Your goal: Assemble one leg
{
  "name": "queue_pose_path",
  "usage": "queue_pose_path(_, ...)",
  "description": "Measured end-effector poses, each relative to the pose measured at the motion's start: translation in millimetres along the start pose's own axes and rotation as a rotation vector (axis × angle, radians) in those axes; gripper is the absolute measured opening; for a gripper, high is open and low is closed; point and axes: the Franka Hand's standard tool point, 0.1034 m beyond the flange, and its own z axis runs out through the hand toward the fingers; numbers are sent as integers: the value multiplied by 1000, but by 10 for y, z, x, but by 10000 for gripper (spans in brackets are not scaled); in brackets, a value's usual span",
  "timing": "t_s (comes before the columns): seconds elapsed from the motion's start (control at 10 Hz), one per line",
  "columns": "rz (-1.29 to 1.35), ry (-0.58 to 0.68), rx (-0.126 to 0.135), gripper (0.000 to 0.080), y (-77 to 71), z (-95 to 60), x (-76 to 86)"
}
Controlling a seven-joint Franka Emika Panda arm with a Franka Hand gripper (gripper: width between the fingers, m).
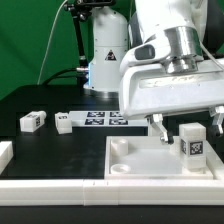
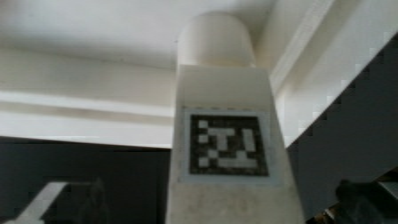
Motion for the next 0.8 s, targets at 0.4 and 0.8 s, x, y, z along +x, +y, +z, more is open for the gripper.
queue_pose_path(0.4, -3, -168, 44, 648, -93, 23, -79)
queue_pose_path(0.8, 34, -301, 44, 649, 88, 16, 8)
